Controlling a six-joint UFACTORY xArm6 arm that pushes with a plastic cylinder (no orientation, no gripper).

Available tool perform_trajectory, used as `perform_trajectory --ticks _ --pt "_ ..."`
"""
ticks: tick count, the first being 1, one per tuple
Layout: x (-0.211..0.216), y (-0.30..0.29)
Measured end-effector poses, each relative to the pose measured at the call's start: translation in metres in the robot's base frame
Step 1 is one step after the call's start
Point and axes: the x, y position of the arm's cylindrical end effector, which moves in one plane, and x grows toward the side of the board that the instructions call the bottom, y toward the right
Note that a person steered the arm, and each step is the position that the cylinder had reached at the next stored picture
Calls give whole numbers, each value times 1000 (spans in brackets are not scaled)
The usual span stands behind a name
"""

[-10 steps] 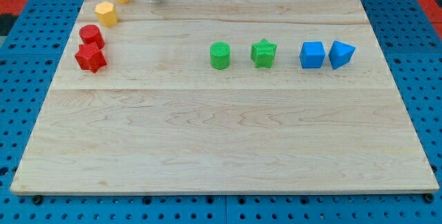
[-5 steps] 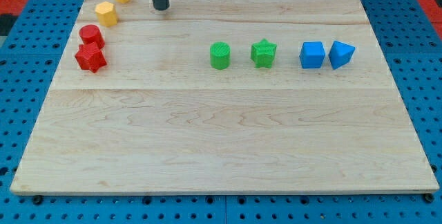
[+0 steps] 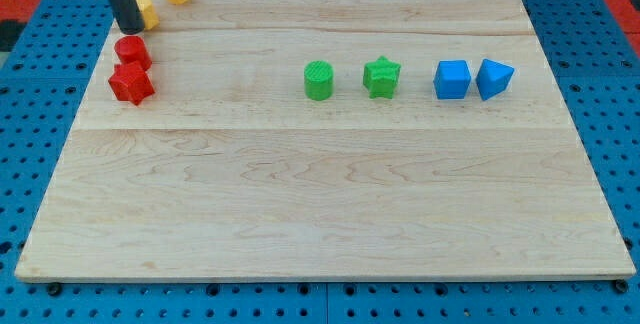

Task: Push the yellow hexagon towards the yellow heart

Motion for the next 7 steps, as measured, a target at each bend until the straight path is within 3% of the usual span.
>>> perform_trajectory --ticks 1,3,6,7 --pt "-1 -20" --pt "-25 5" --pt "-25 4" --pt "-17 35"
